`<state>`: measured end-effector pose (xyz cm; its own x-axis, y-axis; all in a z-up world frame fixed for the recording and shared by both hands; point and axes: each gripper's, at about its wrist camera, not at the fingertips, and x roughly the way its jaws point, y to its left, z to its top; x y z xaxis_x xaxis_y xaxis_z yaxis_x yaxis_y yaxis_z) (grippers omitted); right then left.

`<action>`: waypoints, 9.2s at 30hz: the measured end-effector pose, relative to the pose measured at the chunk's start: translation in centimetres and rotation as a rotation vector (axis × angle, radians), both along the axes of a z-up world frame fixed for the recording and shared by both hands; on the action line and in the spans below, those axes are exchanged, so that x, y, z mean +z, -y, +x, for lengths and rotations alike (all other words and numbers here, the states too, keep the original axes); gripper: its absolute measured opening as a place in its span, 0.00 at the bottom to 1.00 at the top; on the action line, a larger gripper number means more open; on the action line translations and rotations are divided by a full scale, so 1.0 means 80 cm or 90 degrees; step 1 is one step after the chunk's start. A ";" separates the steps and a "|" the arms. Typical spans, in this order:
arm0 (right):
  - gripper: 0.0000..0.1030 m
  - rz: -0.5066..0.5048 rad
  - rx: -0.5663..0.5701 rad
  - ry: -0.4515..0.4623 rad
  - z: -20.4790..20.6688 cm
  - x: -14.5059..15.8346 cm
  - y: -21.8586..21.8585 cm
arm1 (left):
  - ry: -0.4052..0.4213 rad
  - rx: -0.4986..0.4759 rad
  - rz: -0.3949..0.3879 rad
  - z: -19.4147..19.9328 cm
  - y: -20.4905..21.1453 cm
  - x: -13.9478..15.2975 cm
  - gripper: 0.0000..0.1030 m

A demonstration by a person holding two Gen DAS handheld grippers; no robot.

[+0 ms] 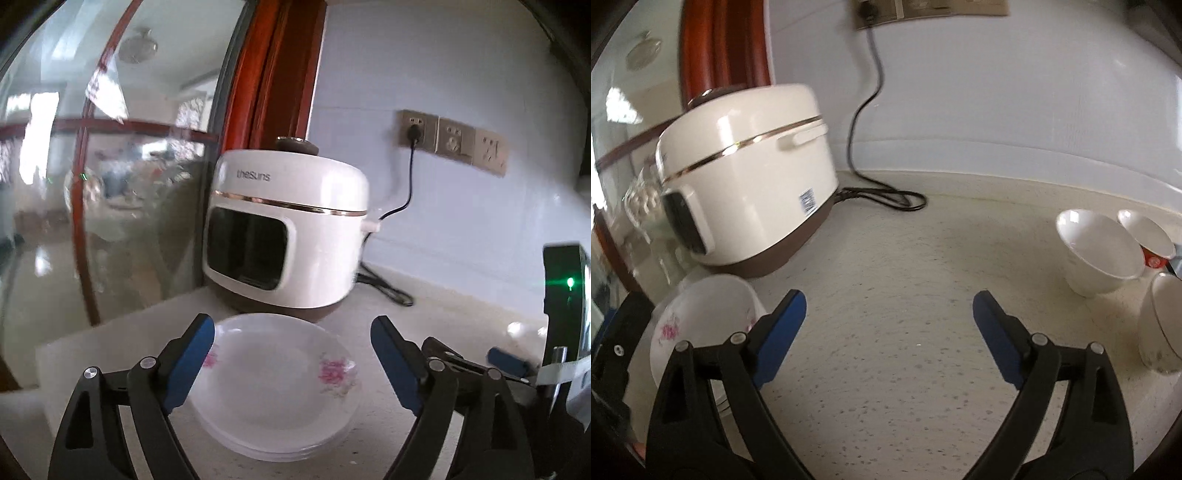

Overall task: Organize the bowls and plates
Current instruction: 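Move both grippers toward the white bowls beside the stove, then grasp the rim of a plain white bowl with both grippers, then carry the white bowl with both grippers toward the rice cooker and lower it, then open both grippers to release the white bowl on the counter, then reach both grippers to the red-patterned bowl and grasp its rim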

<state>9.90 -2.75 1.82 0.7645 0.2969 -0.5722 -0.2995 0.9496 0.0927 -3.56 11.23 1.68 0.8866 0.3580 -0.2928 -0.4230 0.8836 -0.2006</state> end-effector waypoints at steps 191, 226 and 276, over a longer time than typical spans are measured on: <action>0.57 -0.008 0.123 -0.118 0.113 -0.013 0.112 | -0.374 -0.282 -0.200 0.288 0.077 -0.031 0.42; 0.84 0.047 -0.261 -0.112 0.146 0.064 0.357 | -0.180 -0.538 -0.200 0.295 0.239 0.020 0.83; 0.17 0.041 -0.110 -0.247 0.169 0.001 0.361 | -0.300 -0.627 -0.408 0.330 0.273 -0.071 0.28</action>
<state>23.45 -31.66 1.87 0.5379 0.2275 -0.8117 -0.0680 0.9715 0.2272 22.81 -10.64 -4.01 0.4593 -0.7149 -0.5272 0.2098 0.6641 -0.7176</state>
